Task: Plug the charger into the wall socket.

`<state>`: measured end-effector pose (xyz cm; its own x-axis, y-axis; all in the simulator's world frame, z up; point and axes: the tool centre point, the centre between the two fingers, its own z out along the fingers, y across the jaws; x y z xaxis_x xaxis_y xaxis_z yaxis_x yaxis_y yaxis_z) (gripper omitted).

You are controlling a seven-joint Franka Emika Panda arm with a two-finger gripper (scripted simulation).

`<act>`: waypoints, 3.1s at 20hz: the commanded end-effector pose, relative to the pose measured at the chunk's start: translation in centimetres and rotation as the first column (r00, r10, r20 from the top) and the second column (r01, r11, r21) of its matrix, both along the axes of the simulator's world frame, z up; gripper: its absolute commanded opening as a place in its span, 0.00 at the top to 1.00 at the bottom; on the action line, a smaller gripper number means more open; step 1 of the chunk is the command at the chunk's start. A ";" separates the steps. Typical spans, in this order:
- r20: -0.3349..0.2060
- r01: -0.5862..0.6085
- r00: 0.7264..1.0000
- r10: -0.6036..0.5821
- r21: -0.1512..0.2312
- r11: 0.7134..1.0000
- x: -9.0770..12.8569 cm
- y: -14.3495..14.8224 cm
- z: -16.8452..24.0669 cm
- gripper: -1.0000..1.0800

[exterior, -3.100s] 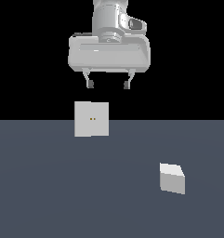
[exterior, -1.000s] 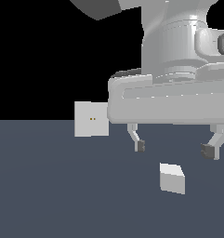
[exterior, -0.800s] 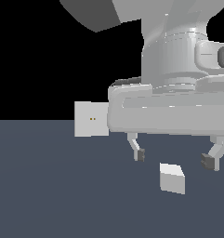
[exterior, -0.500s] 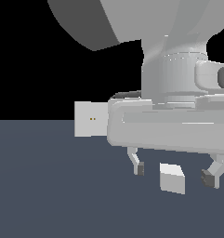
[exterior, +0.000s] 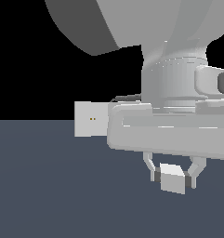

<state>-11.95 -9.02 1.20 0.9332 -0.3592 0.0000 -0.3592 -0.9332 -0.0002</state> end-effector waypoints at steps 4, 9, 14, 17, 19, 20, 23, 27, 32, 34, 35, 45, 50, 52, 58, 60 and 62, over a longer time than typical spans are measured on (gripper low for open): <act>0.000 -0.001 1.000 0.001 0.000 1.000 0.0 0.0 0.0 1.00; 0.000 -0.032 0.999 0.032 -0.001 0.999 0.6 0.3 0.4 1.00; 0.000 -0.129 0.992 0.129 -0.002 0.992 2.4 1.4 1.6 1.00; 0.000 -0.216 0.976 0.216 -0.003 0.976 4.0 2.6 2.7 1.00; -0.001 -0.285 0.959 0.285 -0.004 0.959 5.1 3.7 3.6 1.00; -0.001 -0.322 0.947 0.322 -0.004 0.947 5.7 4.3 4.1 1.00; -0.001 -0.433 0.901 0.433 -0.004 0.901 7.4 6.3 5.5 1.00; -0.001 -0.547 0.837 0.547 -0.003 0.837 9.0 8.8 7.1 1.00; 0.000 -0.631 0.775 0.631 -0.002 0.775 9.9 11.0 8.3 1.00; 0.000 -0.650 0.760 0.650 -0.001 0.760 10.1 11.5 8.6 1.00; 0.000 -0.656 0.754 0.656 -0.001 0.754 10.1 11.7 8.7 1.00; 0.000 -0.664 0.748 0.664 -0.001 0.748 10.3 12.0 8.8 1.00; 0.000 -0.664 0.748 0.664 -0.001 0.748 11.3 12.4 8.8 1.00; 0.000 -0.664 0.748 0.664 -0.001 0.748 11.9 12.6 8.8 1.00; 0.000 -0.664 0.748 0.664 -0.001 0.748 13.9 13.4 8.8 1.00; 0.000 -0.664 0.747 0.664 -0.001 0.747 14.3 13.6 8.8 1.00; 0.000 -0.664 0.747 0.664 -0.001 0.747 14.6 13.7 8.8 1.00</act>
